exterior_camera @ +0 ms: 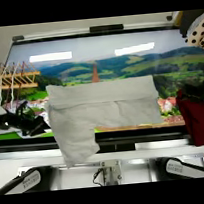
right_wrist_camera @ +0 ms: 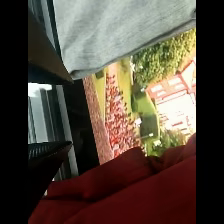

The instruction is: Fold the shirts.

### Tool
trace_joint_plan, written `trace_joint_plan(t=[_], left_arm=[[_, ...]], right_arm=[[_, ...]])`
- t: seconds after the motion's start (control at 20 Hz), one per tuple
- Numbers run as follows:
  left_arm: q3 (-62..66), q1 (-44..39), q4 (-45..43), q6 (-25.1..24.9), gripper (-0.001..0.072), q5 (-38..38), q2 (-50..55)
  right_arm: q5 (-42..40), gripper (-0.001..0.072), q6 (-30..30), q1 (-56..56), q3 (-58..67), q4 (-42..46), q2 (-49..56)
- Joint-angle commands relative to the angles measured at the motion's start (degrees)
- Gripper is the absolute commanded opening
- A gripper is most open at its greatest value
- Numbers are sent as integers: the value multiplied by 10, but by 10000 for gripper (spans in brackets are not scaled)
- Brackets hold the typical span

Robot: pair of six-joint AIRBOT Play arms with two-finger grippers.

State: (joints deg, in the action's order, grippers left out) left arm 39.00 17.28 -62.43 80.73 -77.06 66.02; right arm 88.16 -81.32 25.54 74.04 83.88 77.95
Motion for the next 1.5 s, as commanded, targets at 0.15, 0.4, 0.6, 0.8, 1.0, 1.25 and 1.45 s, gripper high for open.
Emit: trace_joint_plan(t=[0.15, 0.4, 0.6, 0.8, 1.0, 1.25, 1.45], left_arm=[[-125, 5, 49, -23, 397, 72, -49], [-147, -28, 49, -23, 396, 101, -37], [-147, -67, 58, -5, 117, 121, -31], [-147, -67, 59, -5, 34, 119, -33], [-145, -67, 59, -5, 34, 117, -41], [-140, -67, 60, -5, 34, 110, -44], [-140, -67, 59, -5, 34, 106, -44]], right_arm=[[-2, 464, 4, 20, 0, -40, -9], [-3, 464, 4, 20, -24, -40, -9], [-3, 465, 17, 20, -85, -45, -9], [-36, 518, 36, 20, -185, -89, -9], [-119, 602, 47, 20, -276, -139, -9], [-177, 549, 47, 20, -318, -174, -9], [-192, 354, 46, 20, -329, -176, -9]])
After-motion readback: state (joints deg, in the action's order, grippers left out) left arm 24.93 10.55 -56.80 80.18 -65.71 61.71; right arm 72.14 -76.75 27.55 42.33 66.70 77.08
